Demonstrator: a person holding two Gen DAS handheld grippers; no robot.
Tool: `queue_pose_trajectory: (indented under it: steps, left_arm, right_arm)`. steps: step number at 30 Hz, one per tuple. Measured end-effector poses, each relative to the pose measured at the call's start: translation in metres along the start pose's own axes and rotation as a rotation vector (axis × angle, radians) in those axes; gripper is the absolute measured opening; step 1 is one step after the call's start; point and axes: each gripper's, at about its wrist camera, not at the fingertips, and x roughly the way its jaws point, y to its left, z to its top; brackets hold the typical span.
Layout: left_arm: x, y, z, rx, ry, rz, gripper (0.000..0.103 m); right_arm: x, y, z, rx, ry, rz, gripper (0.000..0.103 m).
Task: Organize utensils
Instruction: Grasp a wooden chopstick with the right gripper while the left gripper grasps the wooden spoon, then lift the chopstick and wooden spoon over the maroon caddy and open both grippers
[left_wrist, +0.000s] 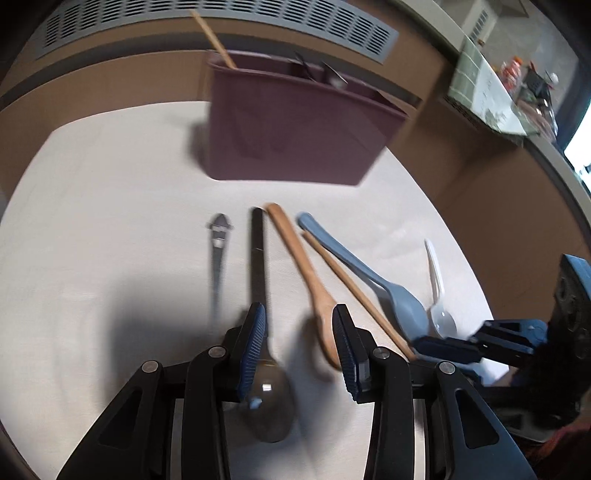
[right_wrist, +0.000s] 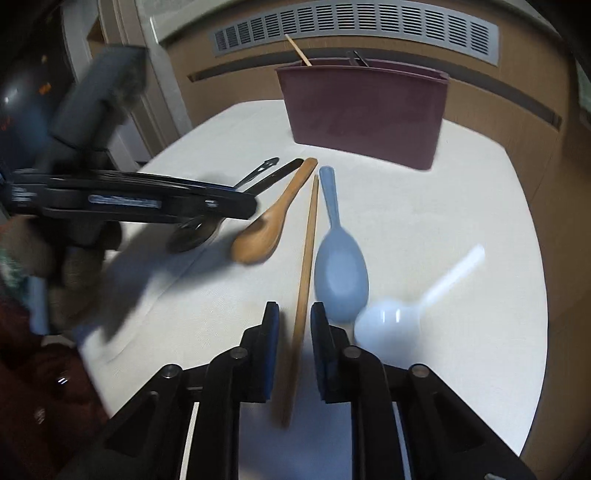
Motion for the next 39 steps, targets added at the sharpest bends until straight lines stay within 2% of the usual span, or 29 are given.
queue_pose_trajectory:
  steps: [4,5,10,14,17,21,23,25,26,28,35,39]
  left_arm:
    - [-0.011,0.018,0.003,-0.041,-0.028,0.018,0.04]
    - [-0.014,0.022,0.003,-0.051,-0.036,0.019,0.04]
    - [-0.022,0.029,0.003,-0.067,-0.066,0.032,0.04]
    - [-0.023,0.021,0.0,-0.047,-0.08,0.05,0.04]
    - [-0.022,0.012,-0.003,-0.011,-0.085,0.057,0.04]
    - [-0.015,-0.008,-0.002,0.05,-0.095,0.041,0.037]
    - [-0.006,-0.017,0.004,0.068,-0.097,0.036,0.033]
    - [0.01,-0.026,0.015,0.086,-0.067,0.045,0.022]
    - [0.017,-0.028,0.019,0.082,-0.054,0.051,0.02]
    - [0.03,-0.03,0.029,0.062,-0.029,0.073,0.017]
    - [0.064,-0.037,0.049,0.082,0.035,0.25,0.017]
    - [0.072,-0.039,0.059,0.085,0.048,0.273,0.017]
  right_arm:
    - [0.021,-0.001,0.027,-0.039,0.038,-0.036,0.011]
    - [0.025,-0.002,0.033,-0.042,0.047,-0.043,0.005]
    - [0.043,-0.003,0.06,-0.073,0.099,-0.083,0.008]
    - [0.054,0.001,0.071,-0.113,0.08,-0.104,0.007]
    - [0.045,0.0,0.067,-0.101,0.04,-0.128,0.004]
    - [-0.002,-0.024,0.051,0.04,-0.101,-0.13,0.004]
    - [-0.024,-0.039,0.041,0.116,-0.165,-0.148,0.004]
    - [-0.044,-0.053,0.03,0.192,-0.221,-0.155,0.004]
    - [-0.053,-0.061,0.023,0.229,-0.247,-0.159,0.004]
    - [-0.063,-0.069,0.015,0.273,-0.274,-0.155,0.004]
    - [-0.061,-0.076,0.018,0.306,-0.299,-0.139,0.004]
    - [-0.062,-0.073,0.019,0.302,-0.316,-0.13,0.004]
